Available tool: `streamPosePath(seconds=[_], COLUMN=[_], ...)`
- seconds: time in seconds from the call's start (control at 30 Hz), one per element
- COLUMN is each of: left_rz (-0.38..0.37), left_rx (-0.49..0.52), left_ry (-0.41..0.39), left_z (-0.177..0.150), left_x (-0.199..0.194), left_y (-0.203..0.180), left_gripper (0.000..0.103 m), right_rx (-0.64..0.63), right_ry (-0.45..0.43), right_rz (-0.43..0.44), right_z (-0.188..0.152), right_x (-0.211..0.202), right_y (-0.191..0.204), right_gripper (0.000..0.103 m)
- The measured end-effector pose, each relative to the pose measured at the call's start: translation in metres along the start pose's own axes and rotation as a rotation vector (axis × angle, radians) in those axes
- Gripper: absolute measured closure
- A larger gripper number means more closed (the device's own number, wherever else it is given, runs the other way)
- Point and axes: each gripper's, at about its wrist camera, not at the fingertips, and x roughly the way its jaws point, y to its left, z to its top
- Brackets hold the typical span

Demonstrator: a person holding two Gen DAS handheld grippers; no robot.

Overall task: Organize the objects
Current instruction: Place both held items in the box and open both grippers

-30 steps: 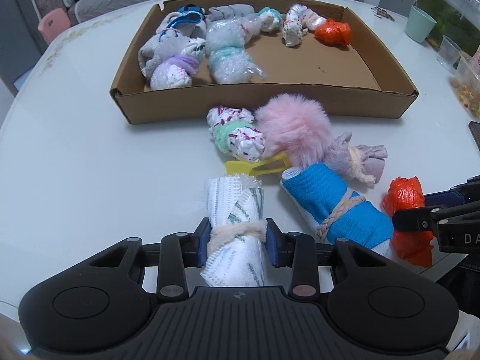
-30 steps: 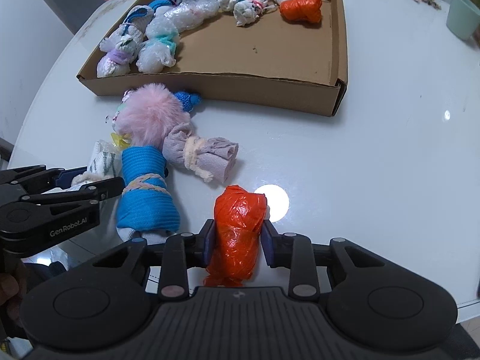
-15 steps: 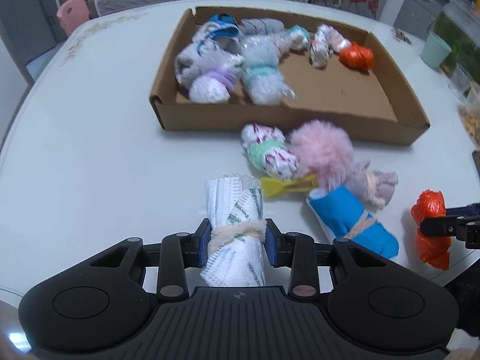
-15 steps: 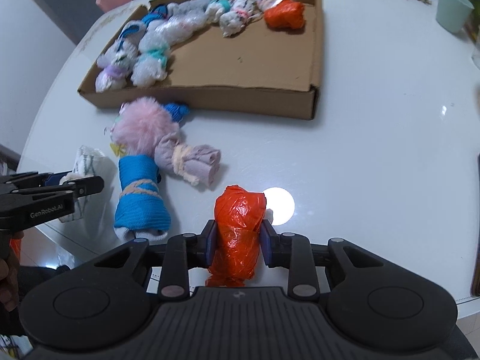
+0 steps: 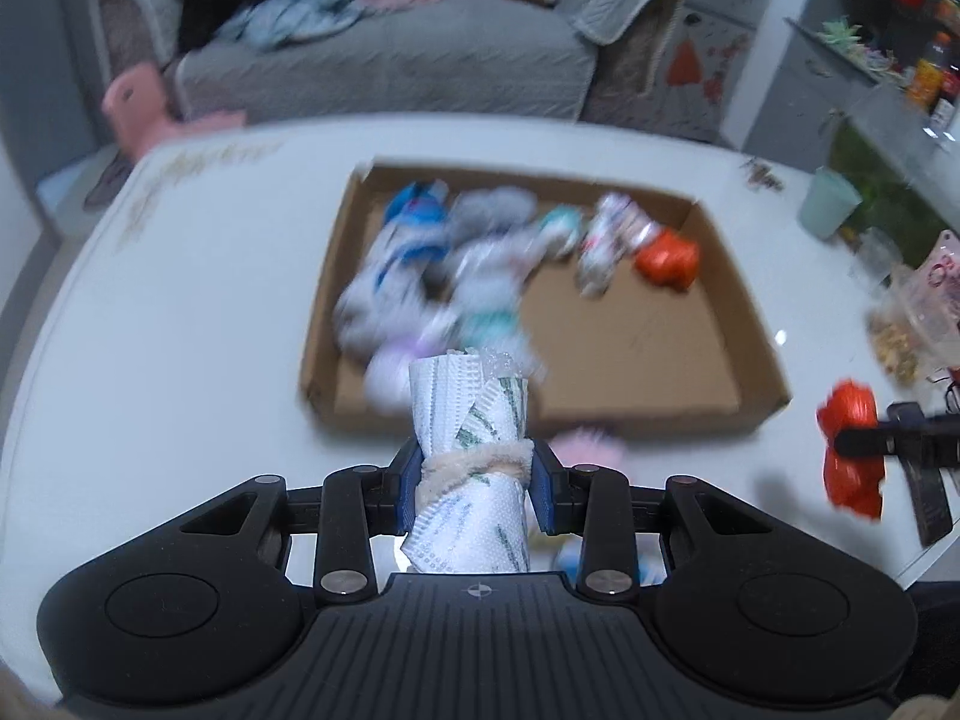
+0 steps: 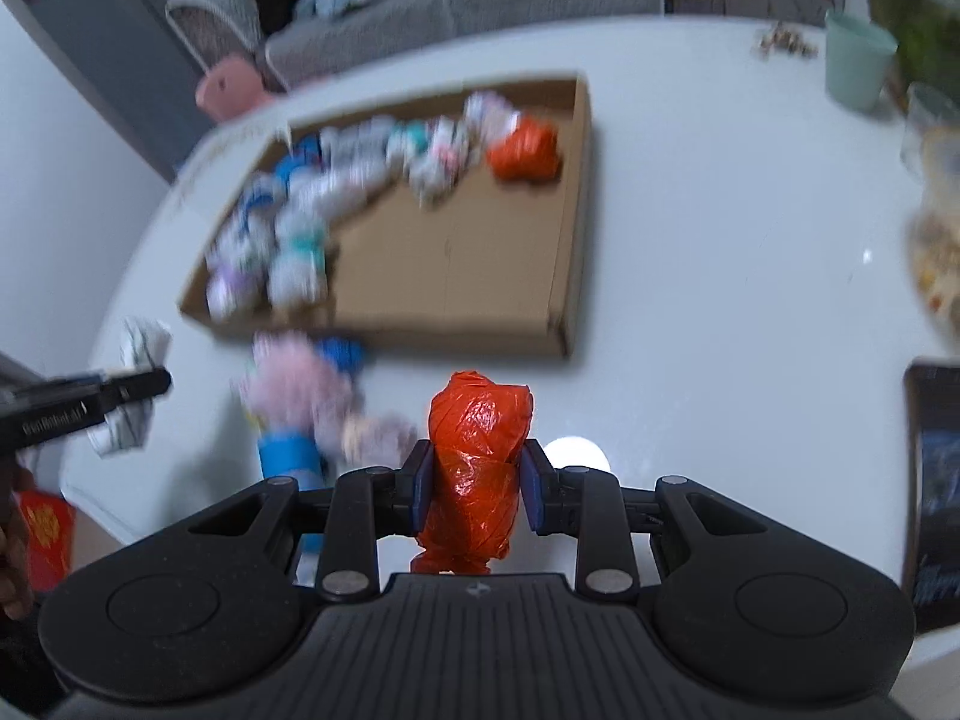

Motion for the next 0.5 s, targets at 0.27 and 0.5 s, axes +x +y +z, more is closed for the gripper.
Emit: streamPosePath(seconds=[0.27,0.5], left_rz=[-0.034,-0.06], left_rx=[0.155,0.281], left_ry=[-0.044,-0.016], left_z=[0.064,0.087], left_x=[0.034,0.083], left_y=[-0.042,-0.068], left_gripper=[0.061,0.061], right_rx=[-0.049,-0.108], right_ry=[-0.14,-0.118], right_rz=[0.027,0.075], right_z=[0.085,0.131], right_x=[-0.005,0.049], right_y=[0.011,0.025], right_gripper=[0.076,0.076])
